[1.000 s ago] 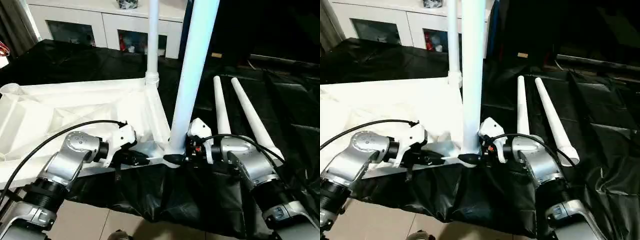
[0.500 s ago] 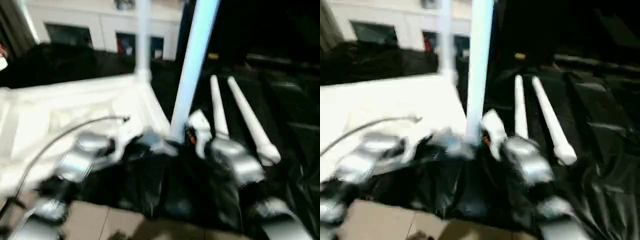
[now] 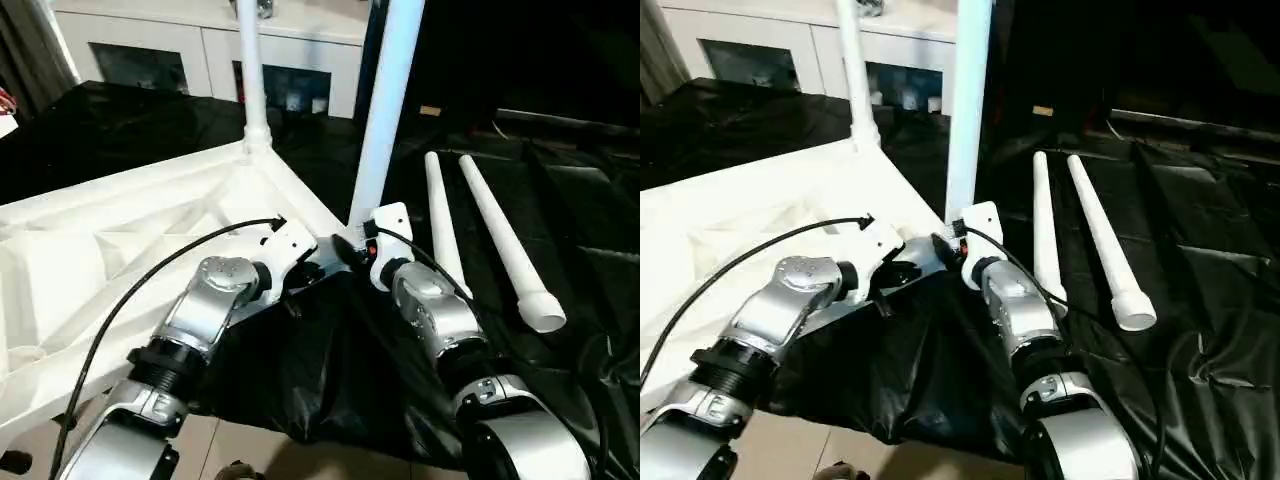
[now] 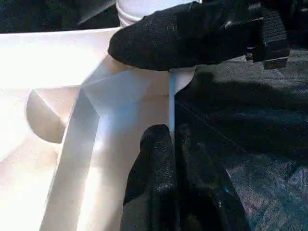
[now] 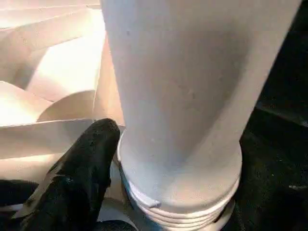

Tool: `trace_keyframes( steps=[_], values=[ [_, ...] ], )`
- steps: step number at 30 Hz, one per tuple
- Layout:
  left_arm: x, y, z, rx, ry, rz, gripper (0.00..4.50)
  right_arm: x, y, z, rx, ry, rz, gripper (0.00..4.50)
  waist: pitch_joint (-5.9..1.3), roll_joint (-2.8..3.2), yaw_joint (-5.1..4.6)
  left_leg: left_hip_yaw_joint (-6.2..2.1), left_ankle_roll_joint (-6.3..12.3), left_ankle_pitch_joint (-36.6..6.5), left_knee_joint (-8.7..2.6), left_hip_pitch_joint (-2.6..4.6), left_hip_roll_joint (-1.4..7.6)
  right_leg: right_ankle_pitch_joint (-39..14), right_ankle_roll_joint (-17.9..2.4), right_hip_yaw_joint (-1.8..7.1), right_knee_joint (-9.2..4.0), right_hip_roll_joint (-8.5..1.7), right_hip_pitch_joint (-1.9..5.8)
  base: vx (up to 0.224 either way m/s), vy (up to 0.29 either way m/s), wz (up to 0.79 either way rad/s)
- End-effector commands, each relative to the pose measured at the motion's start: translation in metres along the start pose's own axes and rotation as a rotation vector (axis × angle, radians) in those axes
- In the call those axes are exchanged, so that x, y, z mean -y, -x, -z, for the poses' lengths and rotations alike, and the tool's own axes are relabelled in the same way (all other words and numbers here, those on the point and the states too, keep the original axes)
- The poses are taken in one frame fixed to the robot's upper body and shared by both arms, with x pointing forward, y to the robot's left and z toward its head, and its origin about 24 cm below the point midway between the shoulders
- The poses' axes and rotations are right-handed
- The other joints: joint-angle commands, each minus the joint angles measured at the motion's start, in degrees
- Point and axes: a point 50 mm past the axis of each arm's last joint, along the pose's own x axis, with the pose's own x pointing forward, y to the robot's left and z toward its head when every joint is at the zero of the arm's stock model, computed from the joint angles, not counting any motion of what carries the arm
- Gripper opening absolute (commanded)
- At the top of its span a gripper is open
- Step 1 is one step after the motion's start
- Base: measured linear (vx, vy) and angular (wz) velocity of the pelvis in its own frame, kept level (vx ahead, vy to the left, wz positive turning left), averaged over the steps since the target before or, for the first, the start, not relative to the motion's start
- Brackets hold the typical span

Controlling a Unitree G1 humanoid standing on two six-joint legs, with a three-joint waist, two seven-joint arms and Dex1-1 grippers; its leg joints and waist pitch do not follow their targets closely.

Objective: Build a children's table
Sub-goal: Rotate leg to tighten

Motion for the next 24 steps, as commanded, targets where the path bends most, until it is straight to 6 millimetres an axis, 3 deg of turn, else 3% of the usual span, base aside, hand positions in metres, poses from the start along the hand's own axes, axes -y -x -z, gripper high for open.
trace_keyframes(
  steps=[1,12,23,24],
  values=[
    [0.011,0.001,-0.021,0.130,-0.072,0.104,0.00,-0.025,-0.003,0.001,-0.002,0.062,-0.220,3.63,-4.18,0.49,-0.08,-0.46,0.06,-10.88,-3.93,0.53,1.54,-9.66,-9.85,3.09,-4.41,-5.00,3.06,0.000,0.000,0.00],
    [0.006,0.026,-0.009,0.135,-0.086,0.252,0.00,-0.002,0.031,0.002,-0.035,0.194,-0.568,3.63,-4.02,0.19,0.04,-0.31,1.79,-10.51,-3.77,0.54,1.59,-9.91,-10.82,3.11,-4.54,-4.86,3.10,0.000,0.000,0.00],
    [0.009,0.045,0.001,0.102,-0.102,0.407,0.00,-0.003,0.057,0.003,-0.108,0.257,-0.825,3.63,-3.89,0.23,0.52,-0.34,2.17,-11.15,-3.83,0.60,1.83,-11.66,-10.60,3.04,-4.53,-4.69,2.94,0.000,0.000,0.00],
    [0.010,0.046,0.002,0.100,-0.102,0.411,0.00,-0.003,0.058,0.003,-0.113,0.257,-0.832,3.39,-3.92,0.26,0.54,-0.33,2.18,-11.23,-3.85,0.64,1.82,-11.90,-10.69,3.02,-4.58,-4.73,2.84,0.000,0.000,0.00]
  ],
)
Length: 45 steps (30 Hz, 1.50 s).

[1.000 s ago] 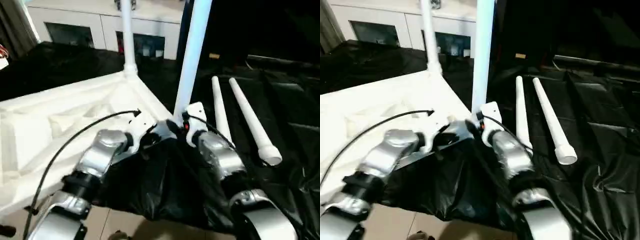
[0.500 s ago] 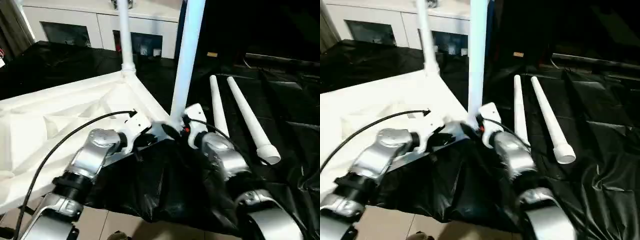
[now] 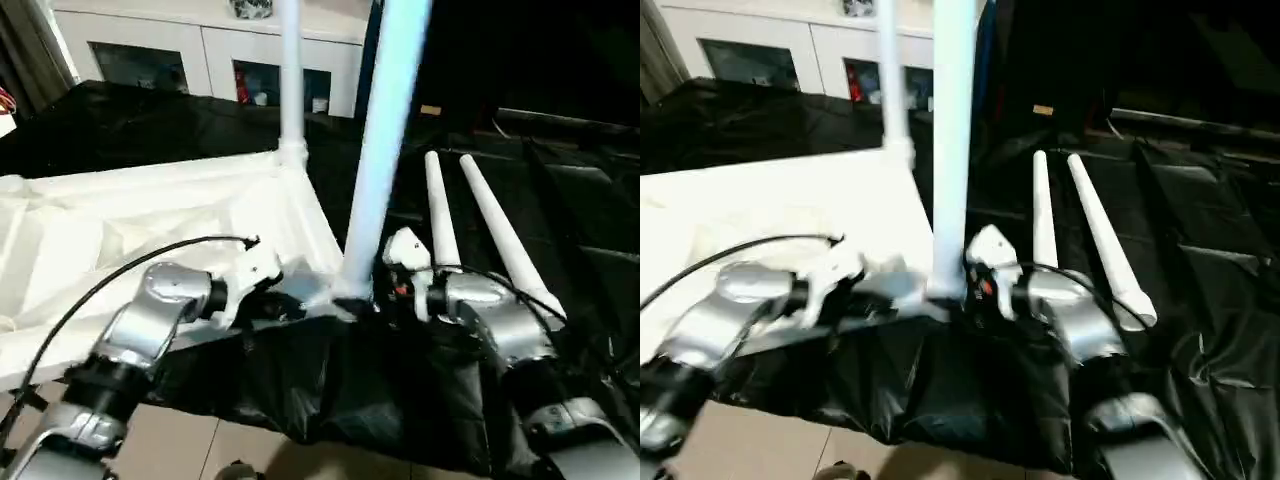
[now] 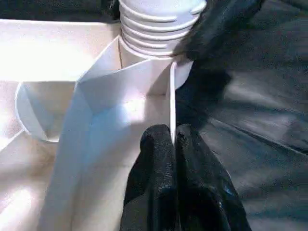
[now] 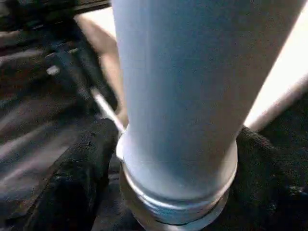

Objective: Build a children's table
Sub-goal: Rotate leg to tighten

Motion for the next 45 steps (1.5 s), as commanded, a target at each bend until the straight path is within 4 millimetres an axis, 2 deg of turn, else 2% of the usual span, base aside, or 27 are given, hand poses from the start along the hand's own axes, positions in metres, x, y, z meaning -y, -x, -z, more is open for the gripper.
trace_keyframes(
  steps=[1,3,6,15,16,17,18,19,21,22,23,24,26,29,30,31,34,35,38,41,45],
  values=[
    [0.003,-0.004,-0.022,0.094,-0.075,0.039,0.00,-0.012,-0.010,-0.004,0.005,0.016,-0.116,3.29,-3.98,0.20,0.05,-0.34,2.09,-11.05,-3.81,0.66,1.78,-11.82,-10.85,3.07,-4.60,-4.80,2.88,0.000,0.000,0.00],
    [0.005,-0.001,-0.019,0.082,-0.072,0.056,0.00,-0.014,-0.009,-0.003,-0.010,0.020,-0.137,3.26,-3.93,0.23,0.22,-0.40,1.74,-11.37,-3.88,0.72,1.84,-12.48,-10.86,3.06,-4.62,-4.83,2.86,0.000,0.000,0.00],
    [0.006,0.002,-0.017,0.074,-0.071,0.063,0.00,-0.016,-0.009,-0.002,-0.018,0.019,-0.145,2.85,-3.88,0.20,0.22,-0.42,1.53,-11.67,-3.92,0.72,1.76,-13.13,-10.53,3.06,-4.70,-4.81,2.82,0.000,0.000,0.00],
    [0.000,-0.003,-0.017,0.062,-0.053,-0.018,0.00,-0.022,-0.014,0.004,-0.030,-0.015,-0.143,2.71,-3.93,0.19,0.37,-0.38,1.35,-11.29,-3.85,0.76,1.73,-12.61,-10.47,3.08,-4.70,-4.80,2.81,0.000,0.000,0.00],
    [-0.004,-0.007,-0.018,0.067,-0.037,-0.070,0.00,-0.020,-0.019,0.006,-0.025,-0.019,-0.086,2.71,-3.92,0.17,0.43,-0.38,1.26,-11.49,-3.86,0.83,1.73,-13.20,-10.29,3.09,-4.78,-4.83,2.78,0.000,0.000,0.00],
    [-0.011,-0.012,-0.022,0.080,-0.016,-0.145,0.00,-0.014,-0.025,0.008,-0.021,-0.032,0.023,2.71,-3.72,-0.03,0.31,-0.26,0.79,-12.29,-3.92,0.92,1.67,-15.12,-9.94,3.09,-5.06,-4.80,2.50,0.000,0.000,0.00],
    [-0.014,-0.014,-0.024,0.087,-0.008,-0.174,0.00,-0.011,-0.028,0.010,-0.024,-0.048,0.079,2.71,-3.61,0.05,0.23,-0.32,-0.04,-13.08,-3.97,1.04,1.47,-17.91,-9.57,3.09,-5.33,-4.94,2.44,0.000,0.000,0.00],
    [-0.016,-0.017,-0.026,0.093,0.000,-0.202,0.00,-0.007,-0.032,0.011,-0.029,-0.069,0.141,2.71,-3.73,0.00,0.25,-0.59,-0.59,-13.44,-4.07,1.05,1.53,-19.82,-8.86,2.98,-5.39,-5.09,2.71,0.000,0.000,0.00],
    [-0.021,-0.025,-0.030,0.092,0.022,-0.285,0.00,0.000,-0.043,0.013,-0.021,-0.128,0.295,2.70,-3.59,0.06,-0.25,-0.59,-1.18,-14.15,-4.15,1.14,1.47,-20.78,-8.56,3.03,-5.54,-5.00,2.43,0.000,0.000,0.00],
    [-0.021,-0.025,-0.030,0.092,0.022,-0.285,0.00,0.000,-0.043,0.013,-0.021,-0.128,0.295,2.70,-3.58,0.05,-0.38,-0.62,-1.26,-14.54,-4.18,1.19,1.44,-21.56,-8.35,3.00,-5.64,-5.05,2.45,0.000,0.000,0.00],
    [-0.025,-0.032,-0.035,0.102,0.057,-0.344,0.00,0.003,-0.052,0.012,-0.005,-0.184,0.377,2.70,-3.70,0.00,-0.44,-0.63,-1.14,-14.29,-4.09,1.16,1.45,-21.87,-7.94,3.03,-5.70,-5.18,2.56,0.000,0.000,0.00],
    [-0.028,-0.036,-0.038,0.107,0.067,-0.384,0.00,0.004,-0.058,0.011,-0.001,-0.210,0.426,2.70,-3.58,0.34,-0.50,-0.61,-1.18,-14.68,-4.09,1.40,1.45,-22.26,-7.90,3.13,-5.89,-5.09,2.15,0.000,0.000,0.00],
    [-0.030,-0.041,-0.041,0.106,0.068,-0.422,0.00,0.005,-0.064,0.010,-0.002,-0.234,0.488,2.70,-3.81,0.18,-0.53,-0.71,-1.37,-14.28,-4.13,1.23,1.40,-21.95,-7.64,3.03,-5.80,-5.14,2.52,0.000,0.000,0.00],
    [-0.032,-0.048,-0.046,0.103,0.066,-0.473,0.00,0.007,-0.076,0.005,-0.002,-0.246,0.582,2.70,-3.95,0.31,-0.60,-0.68,-1.41,-13.68,-4.15,1.07,1.48,-18.34,-8.18,3.08,-5.41,-5.03,2.46,0.000,0.000,0.00],
    [-0.031,-0.052,-0.049,0.105,0.046,-0.470,0.00,0.006,-0.082,-0.001,0.024,-0.234,0.603,3.05,-4.06,0.31,-0.56,-0.61,-1.33,-13.30,-4.05,1.14,1.47,-16.95,-8.34,3.11,-5.29,-5.04,2.42,0.000,0.000,0.00],
    [-0.031,-0.053,-0.050,0.105,0.040,-0.467,0.00,0.007,-0.084,-0.002,0.033,-0.232,0.606,3.05,-4.04,0.43,-0.59,-0.59,-1.36,-13.20,-4.07,1.06,1.47,-16.28,-8.54,3.15,-5.17,-5.01,2.41,0.000,0.000,0.00],
    [-0.029,-0.054,-0.052,0.116,0.023,-0.434,0.00,0.007,-0.086,-0.004,0.055,-0.252,0.600,3.49,-4.18,0.32,-0.51,-0.50,-0.62,-11.40,-3.96,0.69,1.45,-11.76,-9.23,3.14,-4.70,-4.98,2.78,0.000,0.000,0.00],
    [-0.028,-0.054,-0.053,0.122,0.016,-0.419,0.00,0.007,-0.085,-0.005,0.061,-0.252,0.594,3.49,-4.17,0.27,-0.58,-0.49,-0.36,-11.11,-3.98,0.63,1.45,-11.01,-9.32,3.10,-4.62,-4.88,2.84,0.000,0.000,0.00],
    [-0.024,-0.051,-0.053,0.136,-0.008,-0.368,0.00,0.011,-0.081,-0.007,0.067,-0.213,0.591,3.81,-4.10,0.36,-0.63,-0.46,-0.19,-11.78,-4.02,0.73,1.46,-11.63,-9.47,3.10,-4.72,-4.92,2.77,0.000,0.000,0.00],
    [-0.019,-0.047,-0.049,0.143,-0.037,-0.291,0.00,0.014,-0.074,-0.010,0.086,-0.169,0.533,3.81,-4.09,0.31,-0.65,-0.46,0.00,-12.23,-4.02,0.64,1.48,-12.92,-9.20,3.16,-4.86,-5.02,2.84,0.000,0.000,0.00],
    [-0.011,-0.035,-0.040,0.135,-0.085,-0.186,0.00,0.014,-0.055,-0.007,0.060,-0.024,0.387,3.81,-4.13,0.29,-0.80,-0.45,0.78,-11.17,-3.92,0.46,1.65,-10.76,-10.02,3.10,-4.55,-4.97,2.99,0.000,0.000,0.00]
  ],
)
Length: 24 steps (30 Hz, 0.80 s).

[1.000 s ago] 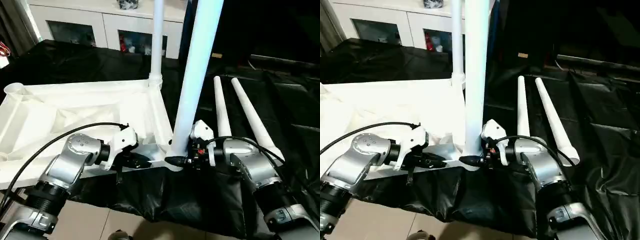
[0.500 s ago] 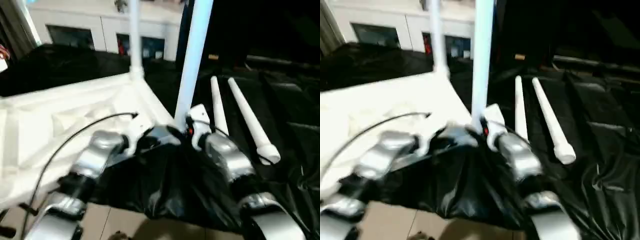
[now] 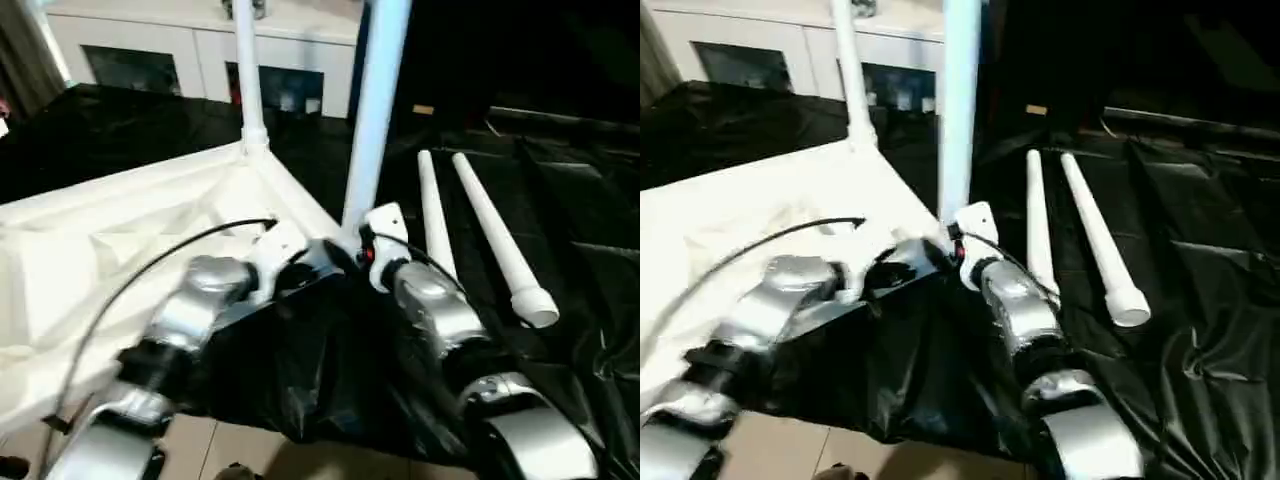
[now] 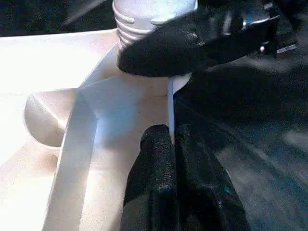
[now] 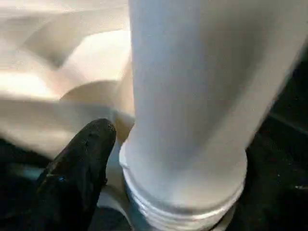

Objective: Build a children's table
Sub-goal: Rotate leg to tighten

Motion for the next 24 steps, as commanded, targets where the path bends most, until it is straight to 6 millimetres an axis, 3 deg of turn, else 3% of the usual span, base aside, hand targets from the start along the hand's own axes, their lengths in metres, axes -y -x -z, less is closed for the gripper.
trace_keyframes(
  steps=[1,11,18,19,24],
  values=[
    [0.012,-0.003,-0.024,0.133,-0.082,0.115,0.00,-0.016,-0.001,-0.001,-0.002,0.069,-0.172,3.81,-4.06,0.28,0.00,-0.39,1.10,-10.67,-3.81,0.41,1.67,-9.71,-10.53,3.15,-4.45,-4.92,2.95,0.000,0.000,0.00],
    [0.012,0.023,-0.011,0.108,-0.105,0.259,0.00,-0.006,0.040,-0.002,-0.031,0.151,-0.526,3.81,-3.90,0.18,0.69,-0.32,2.28,-11.08,-3.78,0.64,1.77,-10.34,-10.96,3.05,-4.58,-4.69,3.08,0.000,0.000,0.00],
    [0.011,0.034,-0.006,0.088,-0.108,0.308,0.00,-0.010,0.052,-0.005,-0.049,0.147,-0.645,3.81,-3.90,0.16,0.82,-0.36,2.15,-11.48,-3.79,0.61,1.82,-12.30,-10.71,3.05,-4.68,-4.73,2.92,0.000,0.000,0.00],
    [0.010,0.035,-0.005,0.085,-0.108,0.312,0.00,-0.011,0.053,-0.006,-0.049,0.145,-0.653,3.56,-3.98,0.20,0.88,-0.39,2.11,-11.04,-3.79,0.56,1.78,-11.57,-10.91,3.00,-4.56,-4.71,2.99,0.000,0.000,0.00],
    [0.010,0.038,-0.003,0.079,-0.107,0.316,0.00,-0.015,0.054,-0.005,-0.065,0.132,-0.682,3.17,-3.98,0.21,0.89,-0.35,1.86,-10.89,-3.74,0.62,1.76,-11.34,-11.16,3.02,-4.58,-4.76,2.92,0.000,0.000,0.00]
  ],
)
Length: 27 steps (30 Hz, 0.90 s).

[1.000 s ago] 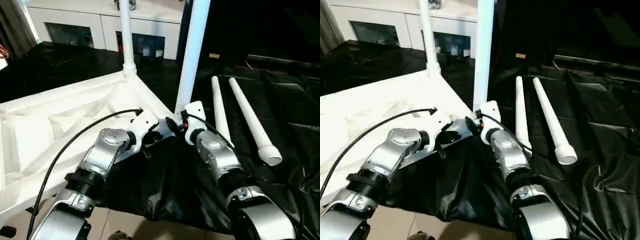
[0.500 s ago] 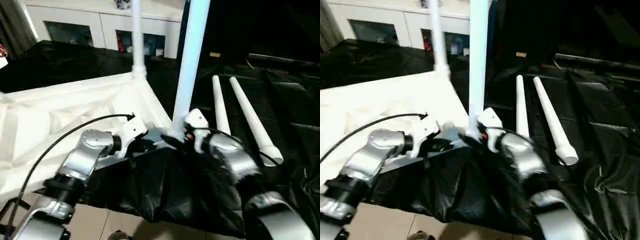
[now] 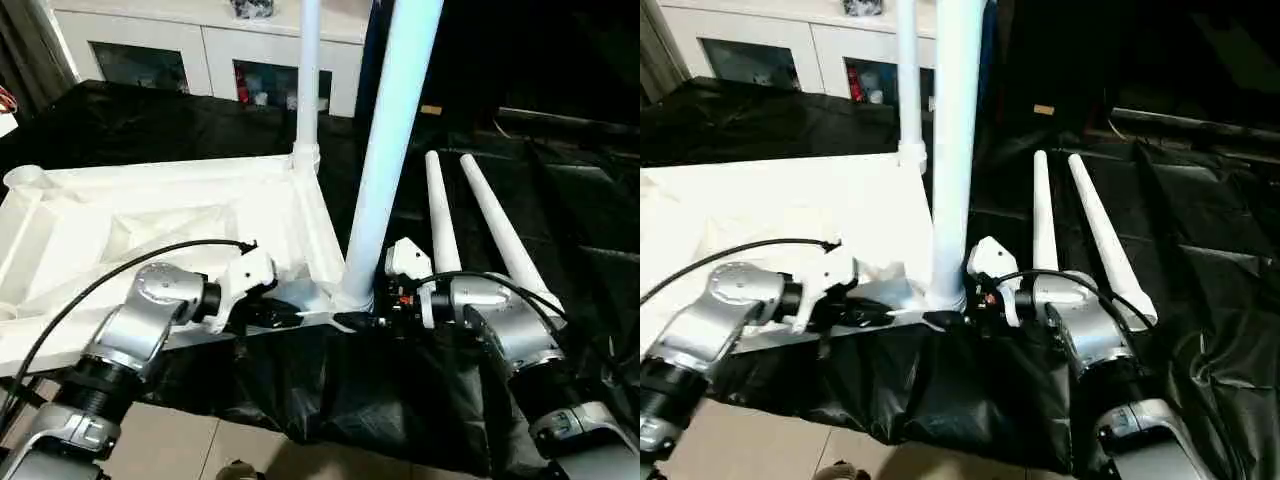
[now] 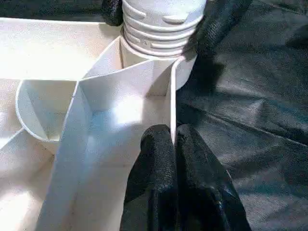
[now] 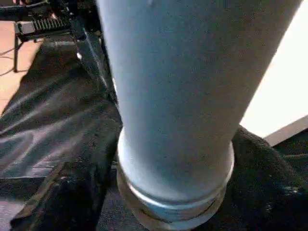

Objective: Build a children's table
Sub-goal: Rotate leg to tighten

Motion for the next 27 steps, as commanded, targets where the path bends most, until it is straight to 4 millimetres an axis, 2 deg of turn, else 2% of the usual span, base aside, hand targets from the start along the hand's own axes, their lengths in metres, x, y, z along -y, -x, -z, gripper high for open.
trace_keyframes(
  steps=[1,3,4,9,12,13,15,17,18,20,25,26,27],
  values=[
    [-0.001,0.000,-0.020,0.079,-0.074,-0.005,0.00,-0.011,-0.009,-0.006,0.020,0.024,-0.100,3.12,-4.00,0.23,0.06,-0.37,1.79,-10.89,-3.83,0.66,1.73,-11.39,-11.08,3.02,-4.53,-4.74,2.93,0.000,0.000,0.00],
    [-0.001,-0.001,-0.019,0.079,-0.072,-0.012,0.00,-0.012,-0.010,-0.005,0.017,0.014,-0.102,3.06,-4.05,0.10,0.15,-0.36,1.72,-10.71,-3.79,0.69,1.73,-11.36,-10.94,3.05,-4.51,-4.78,2.95,0.000,0.000,0.00],
    [-0.002,-0.003,-0.019,0.080,-0.070,-0.030,0.00,-0.012,-0.011,-0.004,0.013,0.010,-0.096,2.87,-4.02,0.13,0.13,-0.38,1.70,-10.68,-3.82,0.67,1.75,-11.43,-10.95,3.03,-4.48,-4.80,2.95,0.000,0.000,0.00],
    [-0.008,-0.011,-0.020,0.079,-0.060,-0.113,0.00,-0.011,-0.017,0.000,0.009,-0.010,-0.027,2.77,-3.99,0.11,0.17,-0.39,1.33,-10.50,-3.81,0.72,1.72,-11.80,-10.58,3.05,-4.56,-4.78,2.86,0.000,0.000,0.00],
    [-0.017,-0.018,-0.024,0.080,-0.043,-0.216,0.00,-0.002,-0.026,0.005,0.007,-0.029,0.126,2.76,-3.91,0.03,0.03,-0.36,0.69,-11.22,-3.80,0.82,1.57,-14.18,-10.04,3.05,-4.86,-4.91,2.76,0.000,0.000,0.00],
    [-0.017,-0.018,-0.024,0.080,-0.043,-0.216,0.00,-0.002,-0.026,0.005,0.007,-0.029,0.126,2.76,-3.88,0.01,-0.05,-0.36,0.51,-11.48,-3.84,0.82,1.50,-14.91,-9.86,3.06,-4.96,-4.86,2.76,0.000,0.000,0.00],
    [-0.026,-0.029,-0.035,0.108,-0.013,-0.318,0.00,0.009,-0.039,0.010,-0.010,-0.080,0.335,2.75,-3.78,-0.02,-0.42,-0.39,-0.30,-11.98,-3.90,0.93,1.42,-16.77,-9.43,3.06,-5.17,-4.90,2.58,0.000,0.000,0.00],
    [-0.029,-0.038,-0.041,0.119,0.011,-0.365,0.00,0.011,-0.049,0.011,-0.014,-0.119,0.413,2.75,-3.88,0.00,-0.57,-0.50,-0.82,-11.93,-3.94,0.90,1.46,-17.81,-8.96,3.04,-5.18,-4.97,2.69,0.000,0.000,0.00],
    [-0.032,-0.047,-0.048,0.131,0.034,-0.409,0.00,0.013,-0.060,0.009,-0.003,-0.167,0.490,2.75,-3.89,0.25,-0.67,-0.53,-1.02,-12.11,-3.96,1.00,1.50,-17.41,-9.05,3.09,-5.12,-4.94,2.57,0.000,0.000,0.00],
    [-0.033,-0.060,-0.058,0.147,0.057,-0.470,0.00,0.013,-0.076,0.002,0.002,-0.193,0.590,2.75,-3.96,0.26,-0.79,-0.57,-1.59,-12.56,-4.00,1.11,1.47,-17.40,-9.10,3.03,-5.22,-4.99,2.59,0.000,0.000,0.00],
    [-0.030,-0.068,-0.063,0.158,0.040,-0.458,0.00,0.014,-0.088,-0.008,0.062,-0.223,0.633,2.75,-4.40,0.31,-0.52,-0.42,0.10,-9.43,-3.70,0.60,1.36,-9.72,-9.58,3.14,-4.46,-4.87,2.93,0.000,0.000,0.00],
    [-0.029,-0.068,-0.064,0.159,0.031,-0.446,0.00,0.015,-0.089,-0.010,0.080,-0.232,0.636,3.31,-4.40,0.17,-0.54,-0.38,0.25,-9.22,-3.68,0.56,1.36,-9.06,-9.78,3.12,-4.41,-4.87,2.95,0.000,0.000,0.00],
    [-0.029,-0.068,-0.064,0.159,0.029,-0.444,0.00,0.015,-0.089,-0.011,0.085,-0.235,0.637,3.45,-4.39,0.32,-0.57,-0.42,0.42,-9.04,-3.72,0.55,1.37,-8.47,-10.01,3.04,-4.29,-4.81,2.99,0.000,0.000,0.00]
  ],
)
